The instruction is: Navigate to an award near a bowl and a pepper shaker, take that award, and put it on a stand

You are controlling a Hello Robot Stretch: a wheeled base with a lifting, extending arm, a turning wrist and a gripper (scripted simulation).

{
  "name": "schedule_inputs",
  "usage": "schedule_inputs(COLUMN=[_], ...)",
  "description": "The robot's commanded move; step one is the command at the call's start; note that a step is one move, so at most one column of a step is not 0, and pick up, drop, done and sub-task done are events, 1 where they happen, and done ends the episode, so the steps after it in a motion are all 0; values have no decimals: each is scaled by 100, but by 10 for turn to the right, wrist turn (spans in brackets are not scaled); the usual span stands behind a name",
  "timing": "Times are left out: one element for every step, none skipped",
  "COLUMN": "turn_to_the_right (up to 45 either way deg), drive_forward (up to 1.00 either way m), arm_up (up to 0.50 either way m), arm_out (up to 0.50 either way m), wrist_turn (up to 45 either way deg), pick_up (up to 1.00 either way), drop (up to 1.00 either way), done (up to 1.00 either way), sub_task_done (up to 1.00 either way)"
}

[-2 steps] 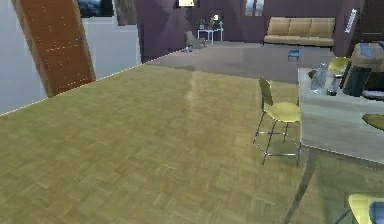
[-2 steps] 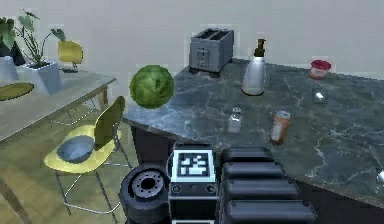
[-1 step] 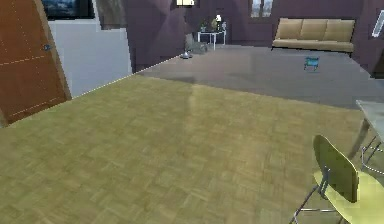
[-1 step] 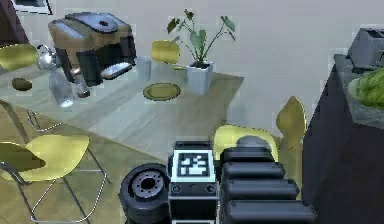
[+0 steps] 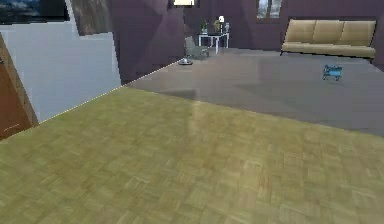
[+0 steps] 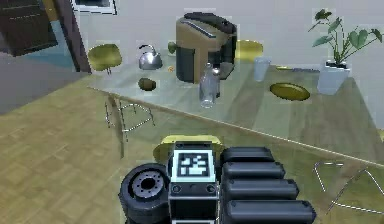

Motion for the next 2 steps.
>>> schedule_inputs(turn_to_the_right=[360,0], drive_forward=[0,100], arm_up=[0,0], arm_out=[0,0], wrist_turn=[0,0], pick_up=[0,0], drop=[0,0], done=[0,0], sub_task_done=[0,0])
